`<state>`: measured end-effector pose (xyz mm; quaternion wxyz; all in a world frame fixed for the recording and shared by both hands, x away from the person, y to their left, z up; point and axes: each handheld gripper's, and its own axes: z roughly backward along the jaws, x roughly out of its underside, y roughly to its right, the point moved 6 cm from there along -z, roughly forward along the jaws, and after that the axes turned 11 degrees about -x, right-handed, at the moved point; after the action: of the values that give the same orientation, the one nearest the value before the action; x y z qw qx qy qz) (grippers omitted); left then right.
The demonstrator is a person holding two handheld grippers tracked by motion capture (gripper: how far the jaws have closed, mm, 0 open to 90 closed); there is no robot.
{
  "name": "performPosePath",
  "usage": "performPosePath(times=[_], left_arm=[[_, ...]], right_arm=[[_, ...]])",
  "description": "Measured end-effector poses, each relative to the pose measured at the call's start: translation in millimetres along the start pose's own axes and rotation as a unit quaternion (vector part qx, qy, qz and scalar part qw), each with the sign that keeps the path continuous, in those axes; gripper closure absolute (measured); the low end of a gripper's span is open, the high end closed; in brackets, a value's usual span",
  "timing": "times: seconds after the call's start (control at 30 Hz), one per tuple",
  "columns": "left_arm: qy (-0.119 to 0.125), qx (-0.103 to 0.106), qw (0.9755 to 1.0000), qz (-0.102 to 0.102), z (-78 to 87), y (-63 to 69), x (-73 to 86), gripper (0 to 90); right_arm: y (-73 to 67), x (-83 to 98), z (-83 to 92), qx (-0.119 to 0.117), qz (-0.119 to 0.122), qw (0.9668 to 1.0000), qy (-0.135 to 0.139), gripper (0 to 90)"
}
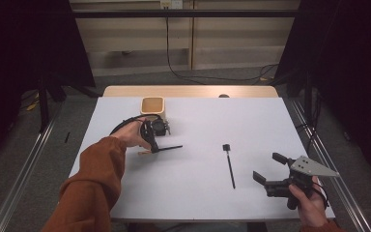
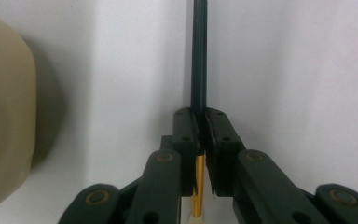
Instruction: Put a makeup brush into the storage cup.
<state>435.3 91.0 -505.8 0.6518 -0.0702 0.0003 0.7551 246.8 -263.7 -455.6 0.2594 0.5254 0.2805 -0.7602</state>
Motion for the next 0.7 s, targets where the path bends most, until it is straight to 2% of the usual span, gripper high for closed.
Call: performPosePath(times=[0.03,0.07,0.1,0.17,0.2,0.23,0.27,0.3,0.4,0.5,0.53,0.57,0.67,0.7], left_arm=[[0.005,-0.005,1.0000,0.006,-0.9,-0.2,-0.2,83.6],[0.003,0.004,1.0000,0.007,-0.2,-0.3,0.1,83.6],[0.008,-0.005,0.9998,0.017,-1.1,0.3,-0.3,83.6],[0.003,0.003,0.9999,0.013,0.3,-1.2,0.7,83.6],[0.009,-0.002,0.9997,0.023,-0.6,-1.0,0.6,83.6],[0.008,0.004,0.9997,0.023,0.4,-0.7,0.9,83.6],[0.010,-0.005,0.9997,0.022,0.0,-0.9,0.7,83.7],[0.005,0.003,0.9997,0.022,0.8,-1.5,1.2,83.7],[0.007,-0.003,0.9996,0.027,0.7,-1.6,0.6,83.8],[0.013,-0.004,0.9992,0.038,1.2,-0.1,-1.4,83.8],[0.015,0.003,0.9989,0.044,1.8,0.7,-2.1,83.9],[0.017,0.002,0.9990,0.042,2.1,0.1,-2.3,83.9],[0.031,0.008,0.9978,0.057,6.8,-1.4,-3.2,83.9],[0.039,0.000,0.9970,0.067,8.2,-2.6,-3.0,83.9]], right_arm=[[0.2,0.1,0.0,0.000,0.000,1.0000,0.000,0.0],[0.4,0.0,0.2,0.001,0.000,1.0000,0.000,0.0],[0.5,0.0,0.2,0.001,0.000,1.0000,0.001,0.0],[0.5,0.1,0.0,0.000,-0.001,1.0000,0.000,0.0],[0.6,0.2,-0.1,0.000,0.000,1.0000,-0.001,0.0],[0.6,0.2,-0.2,0.000,-0.001,1.0000,-0.001,0.0],[0.6,0.2,-0.3,0.000,-0.001,1.0000,-0.001,0.0],[0.3,0.4,-0.2,0.000,-0.001,1.0000,-0.002,0.0],[0.2,0.1,0.4,0.001,0.000,1.0000,0.000,0.0],[0.2,0.2,0.6,0.001,0.001,1.0000,0.000,0.0],[0.5,0.2,0.5,0.003,0.000,1.0000,0.000,0.0],[0.8,0.2,0.4,0.003,0.000,1.0000,0.000,0.0],[0.3,0.1,0.4,0.002,0.000,1.0000,0.000,0.0],[0.3,0.1,0.4,0.002,0.000,1.0000,0.000,0.0]])
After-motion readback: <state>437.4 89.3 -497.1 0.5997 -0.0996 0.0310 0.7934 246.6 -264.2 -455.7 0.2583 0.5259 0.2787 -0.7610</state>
